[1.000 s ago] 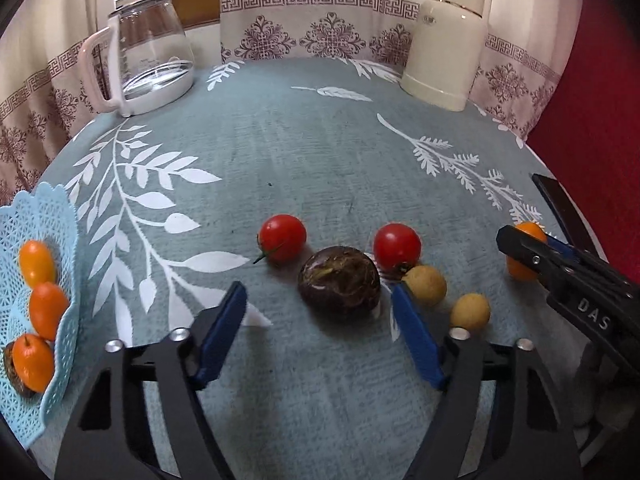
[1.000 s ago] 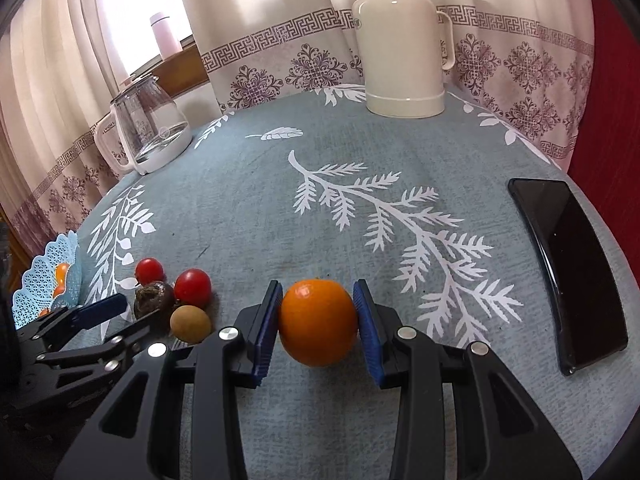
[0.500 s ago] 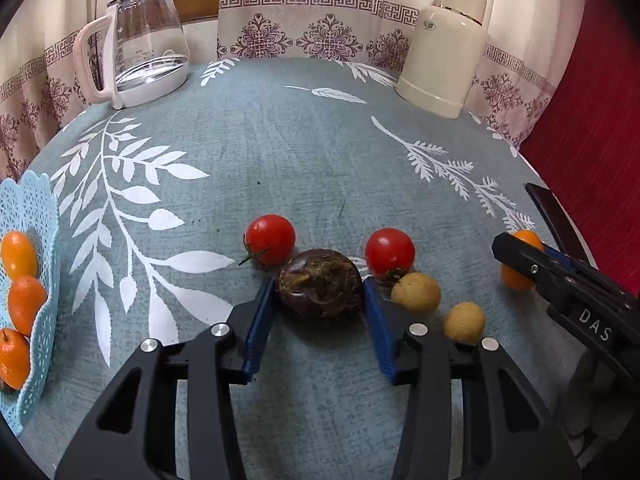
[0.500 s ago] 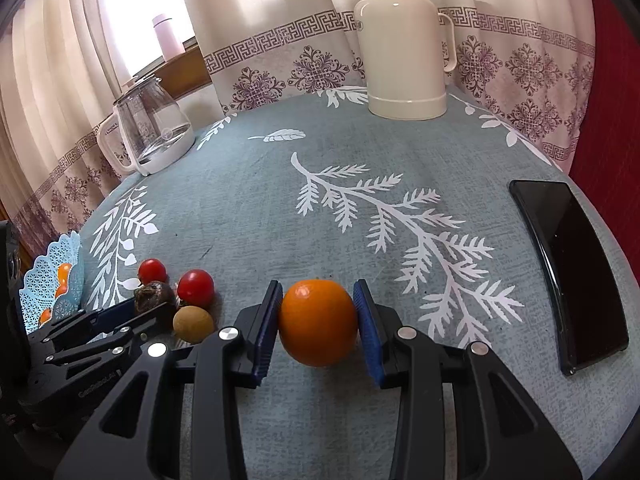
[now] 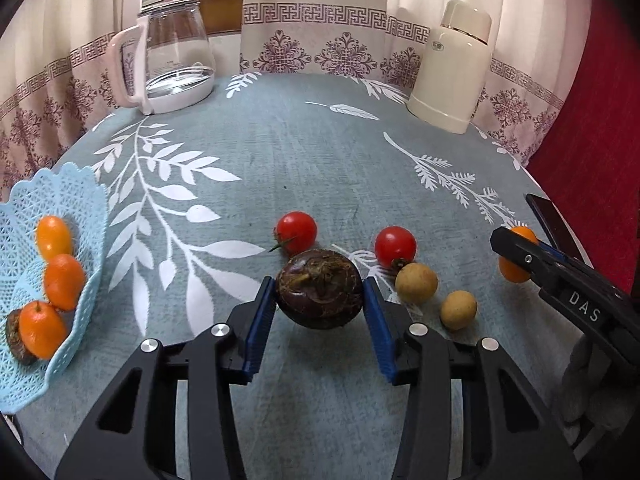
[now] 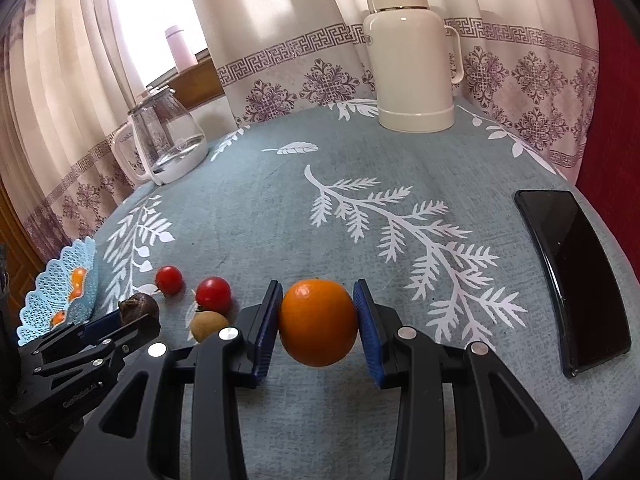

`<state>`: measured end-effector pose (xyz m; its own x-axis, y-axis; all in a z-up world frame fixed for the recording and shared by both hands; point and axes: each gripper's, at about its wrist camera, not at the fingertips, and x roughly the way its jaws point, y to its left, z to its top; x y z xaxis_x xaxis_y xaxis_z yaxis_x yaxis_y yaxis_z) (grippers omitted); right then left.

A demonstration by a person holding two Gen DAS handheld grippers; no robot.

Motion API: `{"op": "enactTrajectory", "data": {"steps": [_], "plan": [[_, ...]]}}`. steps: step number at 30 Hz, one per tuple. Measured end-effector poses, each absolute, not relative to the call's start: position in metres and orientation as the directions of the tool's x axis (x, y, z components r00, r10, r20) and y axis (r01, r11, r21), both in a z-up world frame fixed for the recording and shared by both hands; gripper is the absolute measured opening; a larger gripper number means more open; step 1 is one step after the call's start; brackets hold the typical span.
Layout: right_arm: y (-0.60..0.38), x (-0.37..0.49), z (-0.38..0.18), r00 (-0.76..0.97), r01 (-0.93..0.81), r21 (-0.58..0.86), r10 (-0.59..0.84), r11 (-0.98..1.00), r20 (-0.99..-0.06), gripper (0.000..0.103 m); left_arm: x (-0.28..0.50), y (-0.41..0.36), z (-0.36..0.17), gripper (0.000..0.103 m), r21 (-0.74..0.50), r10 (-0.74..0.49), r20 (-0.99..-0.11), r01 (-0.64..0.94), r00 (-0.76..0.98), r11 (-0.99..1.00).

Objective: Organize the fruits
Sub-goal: 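Carry the brown fruit into the blue basket and open the left gripper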

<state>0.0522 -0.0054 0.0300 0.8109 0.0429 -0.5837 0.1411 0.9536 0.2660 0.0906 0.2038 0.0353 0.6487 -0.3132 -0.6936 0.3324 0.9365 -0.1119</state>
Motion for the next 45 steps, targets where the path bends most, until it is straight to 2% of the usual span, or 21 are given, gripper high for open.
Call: {"op": "enactTrajectory", "data": {"steps": [15,33,40,41,43,44,45], "plan": [[-0.003,0.048,0.033,0.826,0.112,0.283,0.069,0.953,-0.56,0.037,0.073,0.264,0.072,0.046,-0.082,-0.194,-0.624,0.184,0.757,0.98],[-0.005,0.047,0.031,0.826,0.138,0.276,0.044,0.951,-0.562,0.037,0.067,0.371,0.084,0.046,-0.055,0.019,-0.593,-0.064,0.805,0.996],[-0.005,0.046,0.032,0.825,0.168,0.264,0.011,0.95,-0.565,0.037,0.064,0.404,0.085,0.046,-0.064,0.067,-0.577,-0.127,0.814,0.99],[-0.005,0.045,0.032,0.825,0.172,0.259,0.005,0.95,-0.565,0.037,0.063,0.408,0.086,0.047,-0.061,0.08,-0.567,-0.139,0.82,0.988],[-0.004,0.044,0.033,0.824,0.19,0.247,-0.018,0.95,-0.567,0.037,0.062,0.415,0.088,0.064,-0.06,0.104,-0.559,-0.165,0.822,0.984],[-0.004,0.043,0.033,0.823,0.198,0.244,-0.026,0.949,-0.567,0.037,0.06,0.422,0.09,0.079,-0.075,0.117,-0.548,-0.188,0.828,0.979],[-0.003,0.041,0.034,0.824,0.204,0.242,-0.032,0.948,-0.566,0.037,0.057,0.427,0.093,0.083,-0.086,0.124,-0.537,-0.2,0.835,0.976]]}}
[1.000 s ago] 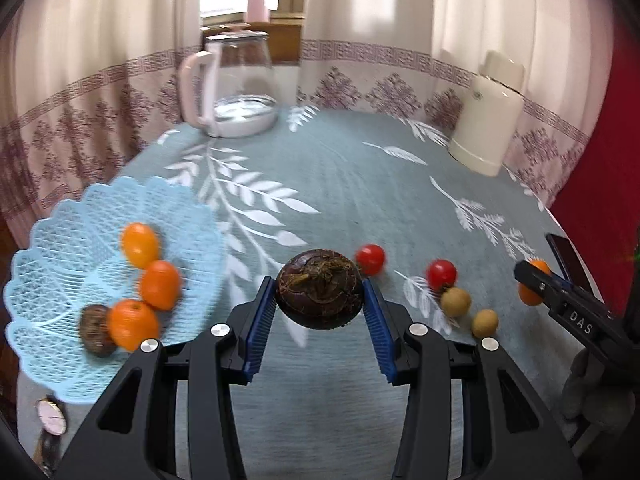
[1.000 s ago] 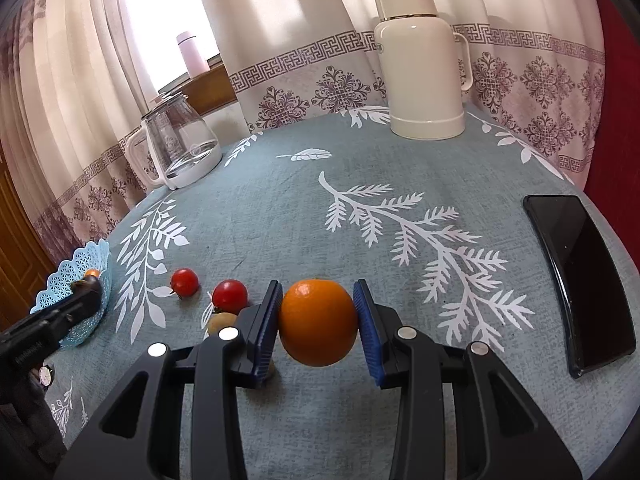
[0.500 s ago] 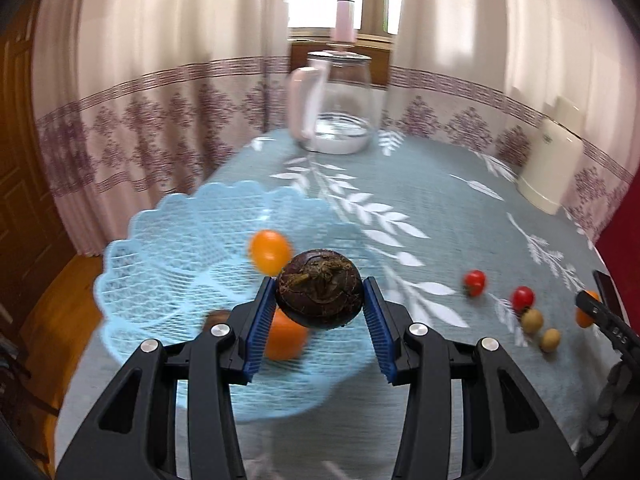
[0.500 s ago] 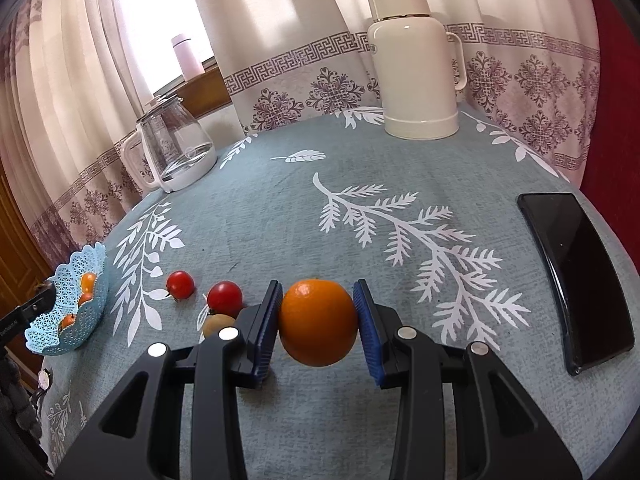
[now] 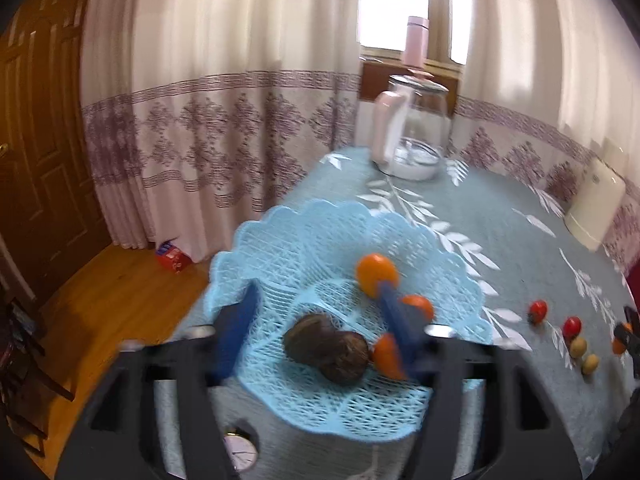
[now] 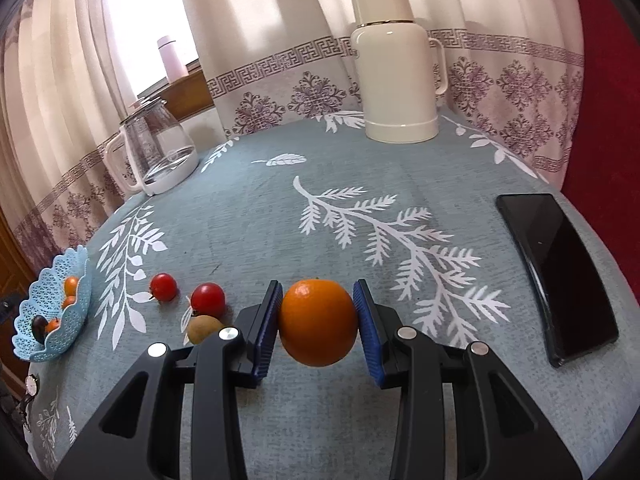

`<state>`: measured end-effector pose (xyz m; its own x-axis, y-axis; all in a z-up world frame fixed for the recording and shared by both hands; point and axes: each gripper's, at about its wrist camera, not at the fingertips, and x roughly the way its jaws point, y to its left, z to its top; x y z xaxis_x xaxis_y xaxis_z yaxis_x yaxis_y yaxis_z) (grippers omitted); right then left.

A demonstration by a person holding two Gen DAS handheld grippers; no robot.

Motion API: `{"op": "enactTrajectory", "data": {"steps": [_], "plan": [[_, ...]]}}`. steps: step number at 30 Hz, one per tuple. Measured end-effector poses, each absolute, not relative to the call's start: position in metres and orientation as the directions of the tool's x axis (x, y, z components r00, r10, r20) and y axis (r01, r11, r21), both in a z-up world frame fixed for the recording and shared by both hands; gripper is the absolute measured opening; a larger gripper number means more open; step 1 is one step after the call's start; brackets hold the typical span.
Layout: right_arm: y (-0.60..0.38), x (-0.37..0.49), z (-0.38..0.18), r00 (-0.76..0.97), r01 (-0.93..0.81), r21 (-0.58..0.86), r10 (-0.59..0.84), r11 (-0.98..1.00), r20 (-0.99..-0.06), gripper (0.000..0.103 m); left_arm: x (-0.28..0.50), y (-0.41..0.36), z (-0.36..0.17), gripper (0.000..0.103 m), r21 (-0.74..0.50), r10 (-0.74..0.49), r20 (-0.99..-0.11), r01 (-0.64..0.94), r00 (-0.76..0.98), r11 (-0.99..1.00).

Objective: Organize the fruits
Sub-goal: 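Carry the brown fruit into the blue basket and open the left gripper, then carry the orange into the basket and open the right gripper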

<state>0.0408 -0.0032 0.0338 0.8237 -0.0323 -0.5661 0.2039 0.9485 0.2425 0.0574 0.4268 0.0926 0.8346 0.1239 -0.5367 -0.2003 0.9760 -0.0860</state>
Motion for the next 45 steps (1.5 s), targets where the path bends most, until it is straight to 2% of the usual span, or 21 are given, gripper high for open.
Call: {"op": "enactTrajectory", "data": {"steps": [5,10,20,28,38,41,43,45], "plan": [[0.003,0.035,0.038,0.826,0.205,0.236,-0.038,0.95,-0.563,0.037,0.051,0.441,0.106,0.083,-0.086,0.153,-0.501,-0.225,0.852,0.971],[0.03,0.035,0.05,0.834,0.141,0.249,0.021,0.958,-0.552,0.037,0.047,0.445,0.113,0.084,-0.103,0.136,-0.49,-0.212,0.861,0.972],[0.136,0.045,0.088,0.824,-0.142,0.283,0.272,0.949,-0.498,0.037,0.039,0.463,0.129,0.088,-0.16,0.122,-0.462,-0.218,0.879,0.963],[0.227,0.062,0.09,0.738,-0.307,0.321,0.437,0.896,-0.514,0.037,0.035,0.476,0.134,0.088,-0.195,0.107,-0.455,-0.216,0.884,0.957],[0.313,0.078,0.082,0.642,-0.419,0.319,0.526,0.85,-0.558,0.037,0.029,0.496,0.139,0.089,-0.247,0.109,-0.441,-0.237,0.891,0.94],[0.331,0.085,0.077,0.615,-0.438,0.325,0.544,0.838,-0.571,0.04,0.029,0.498,0.14,0.089,-0.259,0.104,-0.439,-0.237,0.892,0.936],[0.337,0.087,0.075,0.61,-0.442,0.333,0.551,0.833,-0.57,0.048,0.03,0.498,0.14,0.089,-0.263,0.103,-0.44,-0.237,0.892,0.935],[0.337,0.087,0.074,0.615,-0.44,0.334,0.551,0.833,-0.564,0.049,0.031,0.499,0.139,0.089,-0.266,0.1,-0.444,-0.237,0.891,0.934]]}}
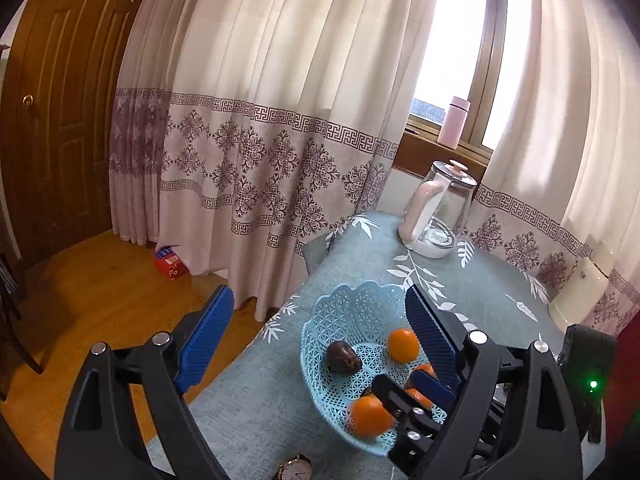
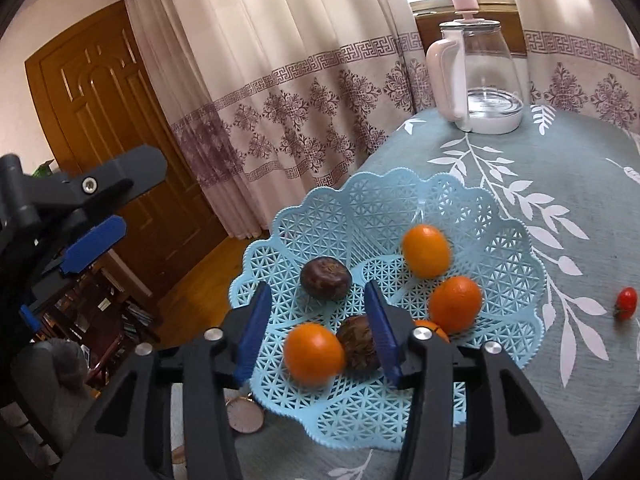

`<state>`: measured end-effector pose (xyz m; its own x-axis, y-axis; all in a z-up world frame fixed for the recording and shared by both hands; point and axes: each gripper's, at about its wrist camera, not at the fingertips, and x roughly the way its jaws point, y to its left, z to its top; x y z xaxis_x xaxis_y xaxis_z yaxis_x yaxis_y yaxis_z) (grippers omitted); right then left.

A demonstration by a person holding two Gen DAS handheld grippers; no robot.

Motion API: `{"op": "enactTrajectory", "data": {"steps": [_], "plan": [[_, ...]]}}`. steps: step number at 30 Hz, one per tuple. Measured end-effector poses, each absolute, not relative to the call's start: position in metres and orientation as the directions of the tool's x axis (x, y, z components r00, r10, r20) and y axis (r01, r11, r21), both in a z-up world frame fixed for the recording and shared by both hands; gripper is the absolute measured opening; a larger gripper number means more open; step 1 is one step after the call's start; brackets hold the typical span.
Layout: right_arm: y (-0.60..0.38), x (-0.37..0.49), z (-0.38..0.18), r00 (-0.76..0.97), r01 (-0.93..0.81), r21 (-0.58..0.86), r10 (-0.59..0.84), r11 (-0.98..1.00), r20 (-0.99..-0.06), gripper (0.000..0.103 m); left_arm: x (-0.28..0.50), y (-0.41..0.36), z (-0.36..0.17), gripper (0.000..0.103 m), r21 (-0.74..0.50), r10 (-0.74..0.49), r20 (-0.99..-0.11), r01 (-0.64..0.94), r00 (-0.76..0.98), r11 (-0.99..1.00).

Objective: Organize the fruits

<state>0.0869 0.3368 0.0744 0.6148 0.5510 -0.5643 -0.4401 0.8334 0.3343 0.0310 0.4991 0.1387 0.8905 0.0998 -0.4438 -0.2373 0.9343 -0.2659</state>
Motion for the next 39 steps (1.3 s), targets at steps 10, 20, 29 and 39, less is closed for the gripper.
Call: {"op": "enactTrajectory", "data": {"steps": [10,20,29,39], "plan": [[0.298,0.088,0.074,0.664,-0.354,0.36,0.503,0.863,-0.554,0.05,0.032,0.495,0.136,0.089,-0.261,0.096,-0.449,-0.234,0.888,0.937],[0.255,0.068,0.077,0.74,-0.279,0.289,0.397,0.916,-0.542,0.05,0.031,0.478,0.138,0.093,-0.247,0.061,-0.444,-0.187,0.894,0.951],[0.2,0.07,0.084,0.781,-0.168,0.251,0.284,0.953,-0.556,0.05,0.029,0.465,0.14,0.095,-0.236,0.041,-0.435,-0.157,0.9,0.959],[0.13,0.08,0.081,0.795,-0.014,0.237,0.155,0.971,-0.587,0.05,0.029,0.459,0.139,0.098,-0.231,0.033,-0.444,-0.15,0.895,0.961]]}}
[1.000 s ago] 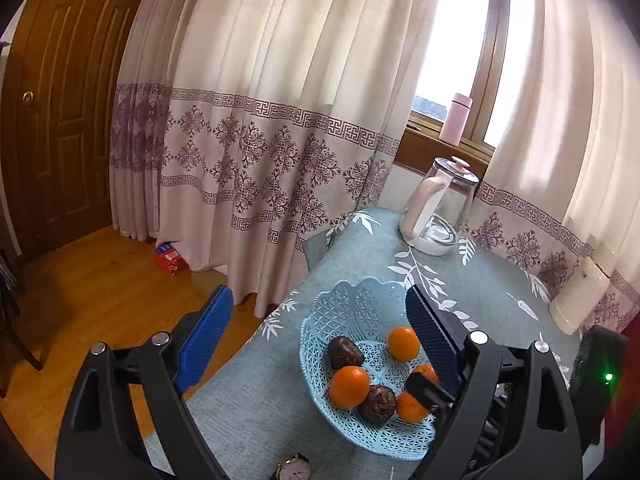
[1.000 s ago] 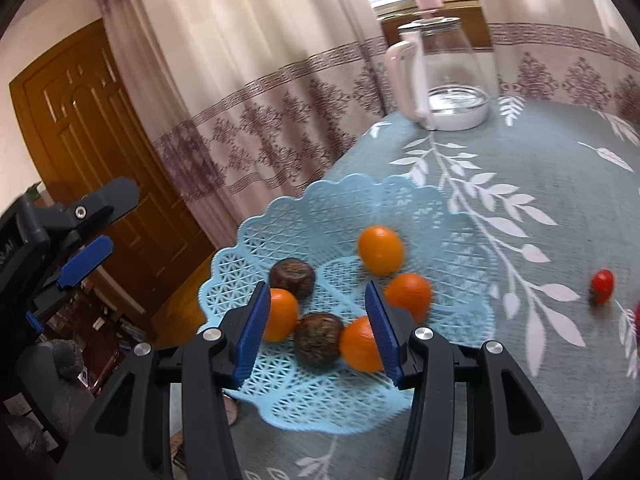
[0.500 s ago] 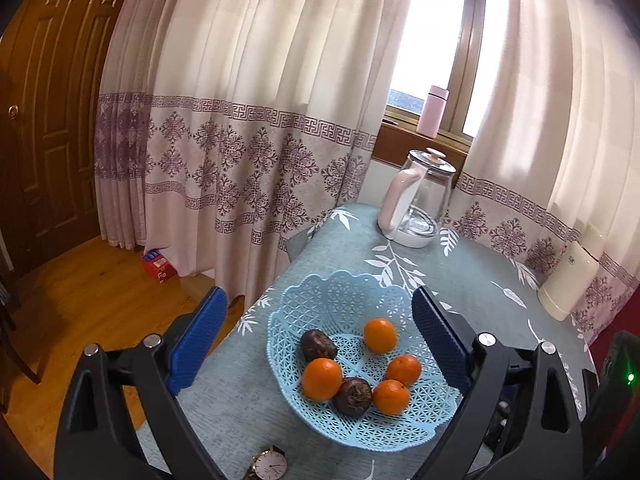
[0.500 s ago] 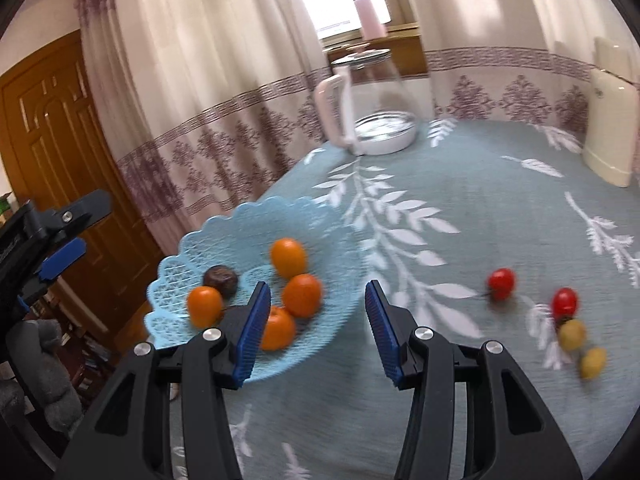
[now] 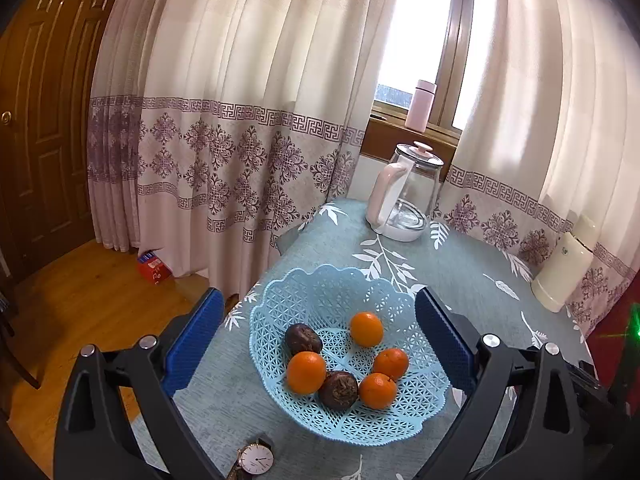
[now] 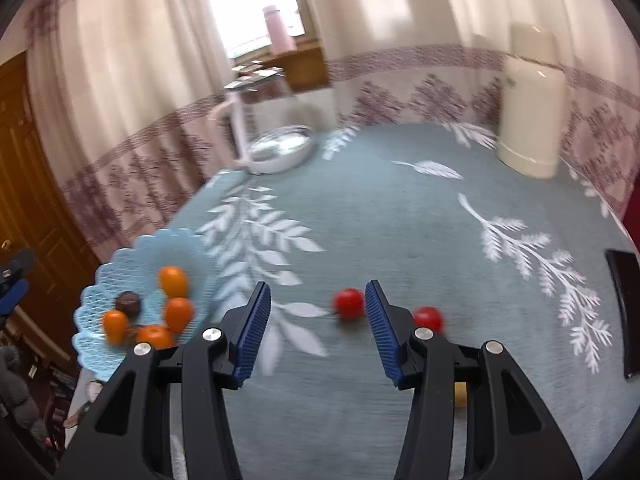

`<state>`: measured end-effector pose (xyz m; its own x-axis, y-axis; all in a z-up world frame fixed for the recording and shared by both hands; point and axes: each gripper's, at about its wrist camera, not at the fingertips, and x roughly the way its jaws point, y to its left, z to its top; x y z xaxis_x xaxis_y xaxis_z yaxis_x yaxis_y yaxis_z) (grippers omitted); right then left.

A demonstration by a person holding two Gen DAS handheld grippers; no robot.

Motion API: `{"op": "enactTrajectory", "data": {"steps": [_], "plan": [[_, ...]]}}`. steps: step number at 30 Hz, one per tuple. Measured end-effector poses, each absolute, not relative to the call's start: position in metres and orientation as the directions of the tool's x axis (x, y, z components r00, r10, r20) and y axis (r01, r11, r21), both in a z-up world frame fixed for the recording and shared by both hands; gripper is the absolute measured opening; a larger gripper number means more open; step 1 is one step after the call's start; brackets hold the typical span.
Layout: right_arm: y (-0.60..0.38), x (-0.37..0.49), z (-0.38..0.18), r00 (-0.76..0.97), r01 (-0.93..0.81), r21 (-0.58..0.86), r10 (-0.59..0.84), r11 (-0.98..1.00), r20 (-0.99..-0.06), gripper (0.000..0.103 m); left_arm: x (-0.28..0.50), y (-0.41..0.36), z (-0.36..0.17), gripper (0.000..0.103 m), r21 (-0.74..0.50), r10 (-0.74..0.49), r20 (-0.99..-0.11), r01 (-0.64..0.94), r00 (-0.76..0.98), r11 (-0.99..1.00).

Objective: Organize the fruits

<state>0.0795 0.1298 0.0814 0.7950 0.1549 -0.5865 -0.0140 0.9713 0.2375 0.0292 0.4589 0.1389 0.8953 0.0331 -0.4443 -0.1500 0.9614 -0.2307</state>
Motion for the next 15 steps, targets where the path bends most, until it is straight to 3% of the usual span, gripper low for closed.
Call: {"op": "enactTrajectory", "data": {"steps": [15], "plan": [[0.075,0.106,0.047,0.733,0.129,0.256,0.082,0.958,-0.675,0.05,0.035,0.448,0.133,0.098,-0.209,0.026,-0.463,-0.137,0.886,0.968]]}}
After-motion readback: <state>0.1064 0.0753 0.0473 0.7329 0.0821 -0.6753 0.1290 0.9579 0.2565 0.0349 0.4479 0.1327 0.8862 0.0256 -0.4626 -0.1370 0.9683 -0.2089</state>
